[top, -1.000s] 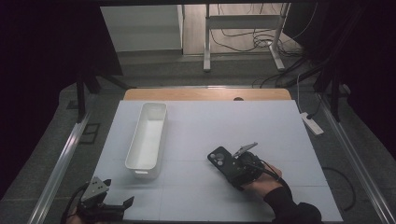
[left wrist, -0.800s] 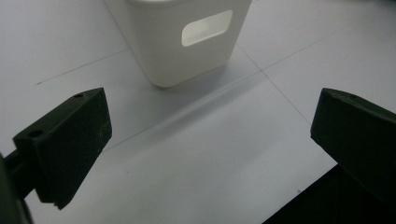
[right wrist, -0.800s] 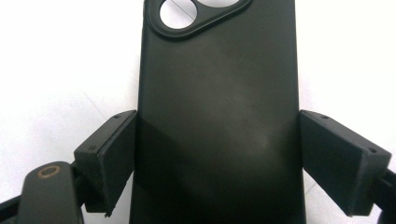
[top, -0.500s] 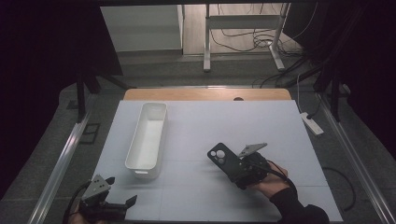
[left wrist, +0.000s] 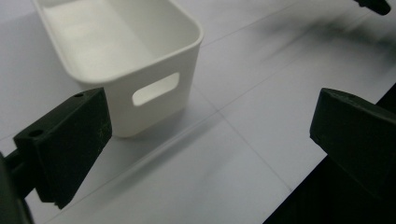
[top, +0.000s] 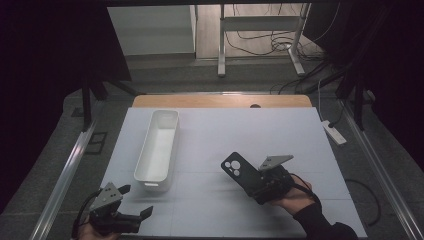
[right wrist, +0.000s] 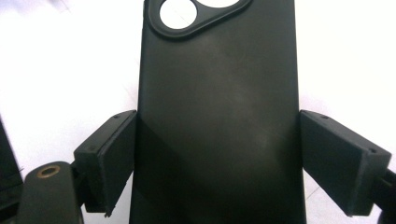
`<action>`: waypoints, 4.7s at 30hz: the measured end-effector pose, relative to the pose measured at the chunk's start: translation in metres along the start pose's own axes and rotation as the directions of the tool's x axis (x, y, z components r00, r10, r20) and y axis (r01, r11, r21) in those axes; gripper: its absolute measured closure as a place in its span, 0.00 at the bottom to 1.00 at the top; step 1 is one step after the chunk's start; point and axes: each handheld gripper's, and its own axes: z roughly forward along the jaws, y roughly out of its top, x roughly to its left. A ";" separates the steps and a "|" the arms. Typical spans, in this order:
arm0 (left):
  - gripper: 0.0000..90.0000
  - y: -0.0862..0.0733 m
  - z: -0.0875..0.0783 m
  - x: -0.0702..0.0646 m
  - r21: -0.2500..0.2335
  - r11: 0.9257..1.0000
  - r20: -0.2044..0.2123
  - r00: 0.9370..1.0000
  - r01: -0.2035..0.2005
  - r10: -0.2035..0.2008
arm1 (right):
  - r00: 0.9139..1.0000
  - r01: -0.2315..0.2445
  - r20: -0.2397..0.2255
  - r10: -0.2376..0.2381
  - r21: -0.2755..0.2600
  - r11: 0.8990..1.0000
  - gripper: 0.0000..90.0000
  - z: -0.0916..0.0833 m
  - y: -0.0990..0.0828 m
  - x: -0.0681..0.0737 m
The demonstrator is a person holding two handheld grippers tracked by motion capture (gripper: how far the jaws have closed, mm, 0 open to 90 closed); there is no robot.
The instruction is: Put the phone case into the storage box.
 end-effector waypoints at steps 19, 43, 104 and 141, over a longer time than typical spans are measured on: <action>0.00 0.030 0.015 -0.006 -0.043 0.992 0.096 0.988 -0.117 0.121 | 0.996 0.024 -0.080 -0.032 -0.095 0.995 0.17 -0.026 -0.008 0.004; 0.00 0.061 0.047 -0.007 -0.072 0.974 0.226 0.947 -0.216 0.227 | 0.983 0.074 -0.158 -0.097 -0.146 0.986 0.17 -0.035 -0.015 0.007; 0.00 0.103 0.101 -0.037 -0.187 0.936 0.496 0.794 -0.299 0.352 | 0.908 0.169 -0.332 -0.254 -0.266 0.949 0.17 -0.023 0.009 0.034; 0.08 0.101 0.099 -0.044 -0.242 0.927 0.606 0.702 -0.286 0.374 | 0.852 0.215 -0.407 -0.329 -0.300 0.929 0.16 -0.014 0.019 0.046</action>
